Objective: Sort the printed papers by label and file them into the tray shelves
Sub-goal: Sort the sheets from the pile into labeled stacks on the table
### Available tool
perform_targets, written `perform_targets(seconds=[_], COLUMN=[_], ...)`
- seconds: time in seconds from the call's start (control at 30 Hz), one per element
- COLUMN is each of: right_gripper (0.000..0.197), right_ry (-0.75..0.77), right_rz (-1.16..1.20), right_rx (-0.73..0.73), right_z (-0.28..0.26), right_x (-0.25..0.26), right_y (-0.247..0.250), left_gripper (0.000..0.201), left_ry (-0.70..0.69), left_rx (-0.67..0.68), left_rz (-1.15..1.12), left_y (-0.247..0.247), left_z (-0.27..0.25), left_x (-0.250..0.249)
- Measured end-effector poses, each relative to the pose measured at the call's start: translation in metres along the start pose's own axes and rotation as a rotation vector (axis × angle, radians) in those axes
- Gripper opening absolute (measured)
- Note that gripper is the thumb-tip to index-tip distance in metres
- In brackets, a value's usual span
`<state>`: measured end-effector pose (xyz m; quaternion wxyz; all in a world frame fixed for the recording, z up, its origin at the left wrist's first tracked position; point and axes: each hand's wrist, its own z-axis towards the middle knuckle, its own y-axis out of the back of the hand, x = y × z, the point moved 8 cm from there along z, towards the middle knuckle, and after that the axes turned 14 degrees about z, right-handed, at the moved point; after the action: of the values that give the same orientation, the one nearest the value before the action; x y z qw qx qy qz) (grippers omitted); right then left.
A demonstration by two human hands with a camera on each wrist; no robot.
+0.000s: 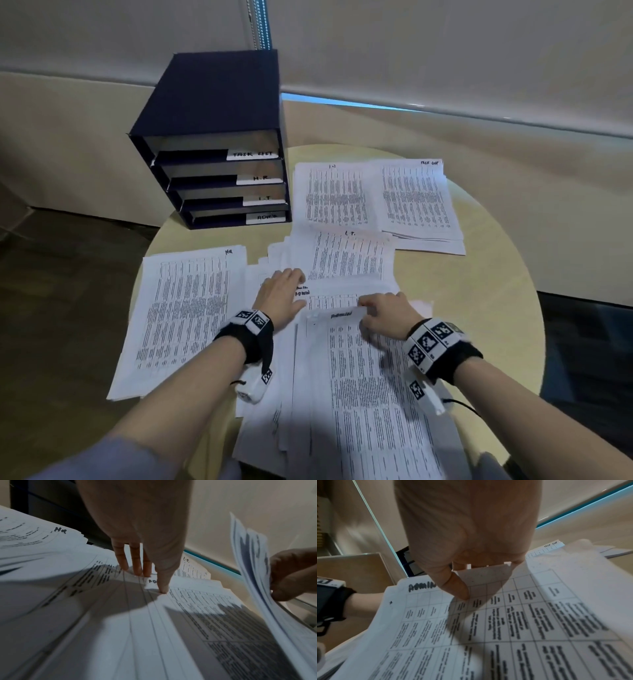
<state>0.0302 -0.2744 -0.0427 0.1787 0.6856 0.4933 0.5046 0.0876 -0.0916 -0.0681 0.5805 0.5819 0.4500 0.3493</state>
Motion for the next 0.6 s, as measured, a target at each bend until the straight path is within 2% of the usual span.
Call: perform_targets(seconds=[0.1,0.33,0.43,0.5,0.6], right_gripper=[0.009,0.013,0.01,0.004,0.007], right_ry=[0.003,-0.015,-0.011,0.002,0.098], right_rz=[0.002,0.013,-0.01,0.004,-0.028], right_rx=[0.0,0.006,0.004,0.0,-0.107], right_z=[0.001,0.002,0.001,0.0,-0.005], right_x=[0.0,0.002,0.003,0.005,0.011], right_y=[-0.004,-0.009,-0.011,-0.012,-0.007], left_gripper=[0.027,0.024,0.013,0.013,0.017], left_ry=[-0.001,-0.019,-0.024,-0.031,-0.121], left_rx=[0.031,0.21,0.172,0.125,0.056], left_rz=[-0.013,-0.029,-0.037,-0.07,-0.062], left_y=[-0.003,-0.017,-0.01,-0.002,0.015], left_z=[0.002,0.012,0.015,0.013,0.007], left_x=[0.001,0.007,0.007,0.005,-0.002])
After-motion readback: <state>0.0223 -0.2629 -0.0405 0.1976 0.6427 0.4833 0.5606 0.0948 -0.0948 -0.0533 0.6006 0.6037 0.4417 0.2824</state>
